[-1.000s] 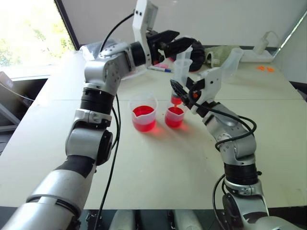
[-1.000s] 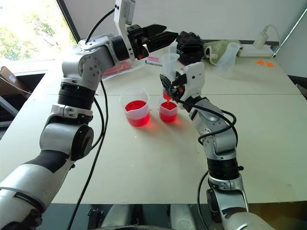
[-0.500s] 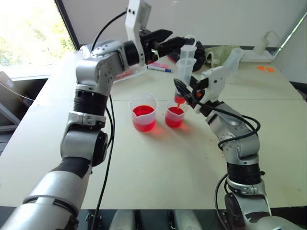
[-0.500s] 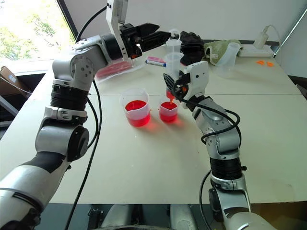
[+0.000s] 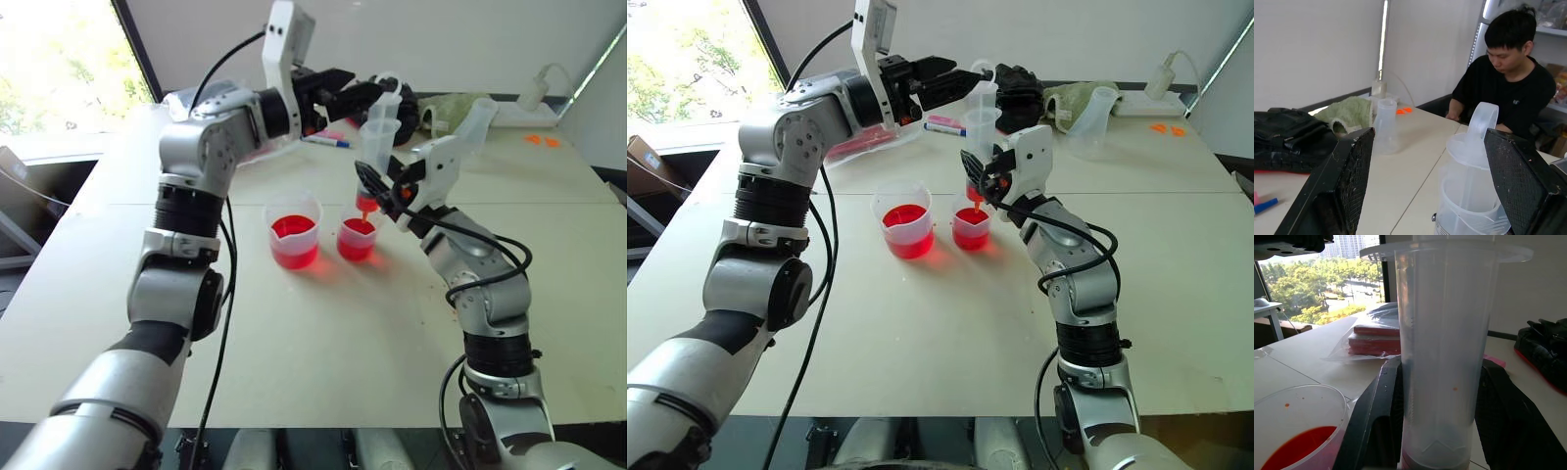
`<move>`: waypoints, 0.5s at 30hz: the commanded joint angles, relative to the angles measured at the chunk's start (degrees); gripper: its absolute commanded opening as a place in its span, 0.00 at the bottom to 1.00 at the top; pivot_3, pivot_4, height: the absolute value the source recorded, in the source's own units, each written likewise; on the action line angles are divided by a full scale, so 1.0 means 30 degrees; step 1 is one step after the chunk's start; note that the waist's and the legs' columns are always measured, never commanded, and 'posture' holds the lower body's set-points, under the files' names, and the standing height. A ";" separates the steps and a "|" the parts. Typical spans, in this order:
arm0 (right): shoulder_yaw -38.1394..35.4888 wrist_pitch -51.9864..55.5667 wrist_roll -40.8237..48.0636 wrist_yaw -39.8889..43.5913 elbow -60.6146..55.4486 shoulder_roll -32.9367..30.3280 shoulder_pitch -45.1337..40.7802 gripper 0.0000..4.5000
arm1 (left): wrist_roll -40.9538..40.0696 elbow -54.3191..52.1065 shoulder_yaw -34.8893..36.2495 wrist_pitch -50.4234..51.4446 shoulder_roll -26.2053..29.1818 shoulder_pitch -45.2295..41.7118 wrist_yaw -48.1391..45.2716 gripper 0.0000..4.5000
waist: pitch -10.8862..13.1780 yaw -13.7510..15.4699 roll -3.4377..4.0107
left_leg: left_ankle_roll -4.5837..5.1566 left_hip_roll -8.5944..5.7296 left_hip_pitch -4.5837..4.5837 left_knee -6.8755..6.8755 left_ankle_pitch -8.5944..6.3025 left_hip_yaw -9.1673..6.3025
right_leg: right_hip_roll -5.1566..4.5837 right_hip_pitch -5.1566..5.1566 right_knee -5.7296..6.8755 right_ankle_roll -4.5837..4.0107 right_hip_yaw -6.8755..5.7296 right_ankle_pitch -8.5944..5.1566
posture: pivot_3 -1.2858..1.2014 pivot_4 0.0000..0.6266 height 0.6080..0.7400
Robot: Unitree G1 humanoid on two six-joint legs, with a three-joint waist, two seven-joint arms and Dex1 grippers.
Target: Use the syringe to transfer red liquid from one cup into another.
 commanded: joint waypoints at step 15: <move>0.0122 -0.0302 -0.0140 0.0132 -0.1256 -0.0072 -0.0225 0.31 | -0.0090 0.0117 0.0220 0.0229 -0.0675 -0.1065 0.0463 0.36 | 0.0000 -0.0001 0.0000 | -0.0001 0.0000 0.0000 0.0001 0.0000 0.0001 | 0.0000 -0.0001 0.0002 0.0000 0.0000 0.0000 | 0.52 0.24 0.78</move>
